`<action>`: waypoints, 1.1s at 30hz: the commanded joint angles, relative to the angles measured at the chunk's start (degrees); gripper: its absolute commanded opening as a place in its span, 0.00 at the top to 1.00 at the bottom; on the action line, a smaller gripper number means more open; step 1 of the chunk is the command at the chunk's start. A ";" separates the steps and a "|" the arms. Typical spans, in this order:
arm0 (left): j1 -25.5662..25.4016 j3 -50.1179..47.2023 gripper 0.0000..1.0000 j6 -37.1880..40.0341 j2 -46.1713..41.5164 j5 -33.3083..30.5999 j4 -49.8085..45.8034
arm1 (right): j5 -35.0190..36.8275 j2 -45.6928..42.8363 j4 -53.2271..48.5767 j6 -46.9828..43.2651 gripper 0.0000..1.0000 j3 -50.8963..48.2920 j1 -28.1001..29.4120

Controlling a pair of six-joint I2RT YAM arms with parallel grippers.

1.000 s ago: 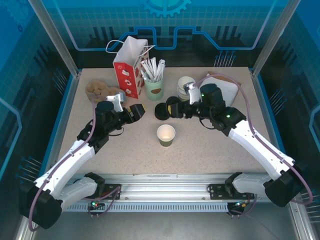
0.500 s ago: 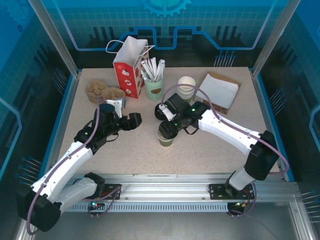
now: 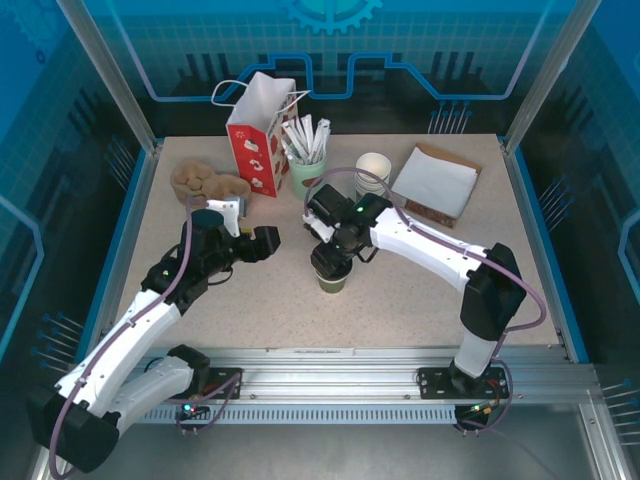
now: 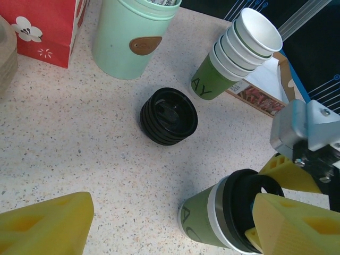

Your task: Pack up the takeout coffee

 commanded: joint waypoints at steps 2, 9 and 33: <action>0.29 -0.94 0.20 1.39 -1.02 -1.11 -1.38 | 0.50 1.77 -2.29 -1.20 0.42 2.06 0.67; 0.29 -1.00 0.20 1.22 -1.14 -0.96 -1.06 | -0.15 3.03 -2.52 -1.34 0.42 2.56 0.63; 0.32 -1.21 0.20 0.95 -0.83 -0.43 -0.15 | -2.42 1.50 -3.80 -0.97 0.42 2.96 -0.46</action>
